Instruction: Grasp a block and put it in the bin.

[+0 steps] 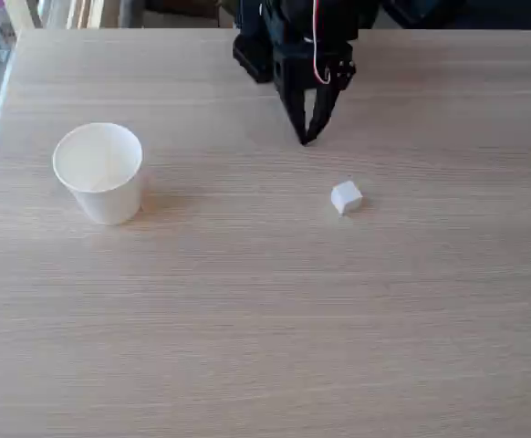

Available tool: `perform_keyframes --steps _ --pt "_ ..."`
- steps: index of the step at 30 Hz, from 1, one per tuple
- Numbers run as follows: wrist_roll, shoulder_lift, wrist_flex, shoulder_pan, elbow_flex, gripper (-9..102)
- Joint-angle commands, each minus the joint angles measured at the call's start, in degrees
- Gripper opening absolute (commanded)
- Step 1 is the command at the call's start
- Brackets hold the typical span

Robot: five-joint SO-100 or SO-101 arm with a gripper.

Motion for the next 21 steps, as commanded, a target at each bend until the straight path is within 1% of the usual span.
perform_keyframes --steps 1,16,21 --pt "2.20 0.26 -0.09 -0.26 0.79 0" --pt "1.49 0.26 -0.09 0.62 0.79 1" --pt "-2.20 0.18 0.00 3.96 0.70 11"
